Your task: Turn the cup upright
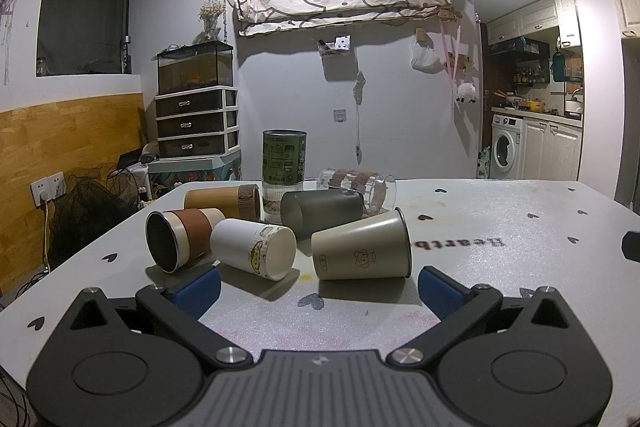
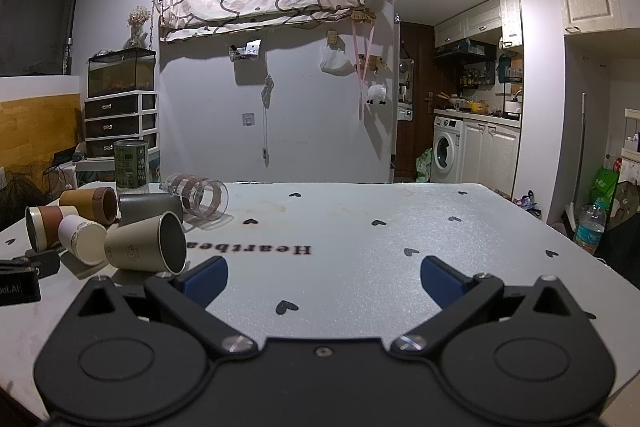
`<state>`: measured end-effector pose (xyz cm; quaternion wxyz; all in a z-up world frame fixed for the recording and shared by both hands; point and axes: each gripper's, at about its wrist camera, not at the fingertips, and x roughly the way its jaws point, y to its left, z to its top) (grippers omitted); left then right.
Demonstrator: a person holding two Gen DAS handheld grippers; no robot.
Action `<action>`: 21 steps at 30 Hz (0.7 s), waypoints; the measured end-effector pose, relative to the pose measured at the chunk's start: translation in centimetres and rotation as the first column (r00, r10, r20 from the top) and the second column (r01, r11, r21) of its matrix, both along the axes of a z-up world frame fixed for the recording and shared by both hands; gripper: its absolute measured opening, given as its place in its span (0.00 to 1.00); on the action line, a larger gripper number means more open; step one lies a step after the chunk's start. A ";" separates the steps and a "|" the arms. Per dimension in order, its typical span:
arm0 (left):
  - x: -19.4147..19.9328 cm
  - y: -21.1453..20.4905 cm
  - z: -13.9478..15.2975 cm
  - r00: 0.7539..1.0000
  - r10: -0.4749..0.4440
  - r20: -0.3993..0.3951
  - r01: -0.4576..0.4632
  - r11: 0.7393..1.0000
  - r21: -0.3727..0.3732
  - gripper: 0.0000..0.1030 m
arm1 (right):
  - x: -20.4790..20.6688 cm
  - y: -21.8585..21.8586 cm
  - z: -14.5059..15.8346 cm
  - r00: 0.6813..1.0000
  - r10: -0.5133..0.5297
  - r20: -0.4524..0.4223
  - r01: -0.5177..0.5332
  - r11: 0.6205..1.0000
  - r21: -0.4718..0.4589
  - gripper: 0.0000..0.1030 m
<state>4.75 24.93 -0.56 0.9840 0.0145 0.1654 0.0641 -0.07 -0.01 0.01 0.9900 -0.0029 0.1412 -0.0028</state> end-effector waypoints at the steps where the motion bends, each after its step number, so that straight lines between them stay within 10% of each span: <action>1: 0.0 0.1 -0.1 1.000 0.000 0.000 0.000 1.000 0.000 1.00 | 0.0 0.0 0.0 1.000 0.000 0.000 0.000 1.000 0.000 1.00; 21: 0.0 0.0 0.0 1.000 0.000 -0.002 0.000 1.000 -0.001 1.00 | 0.3 -0.3 -0.2 1.000 0.000 -0.003 0.000 1.000 0.000 1.00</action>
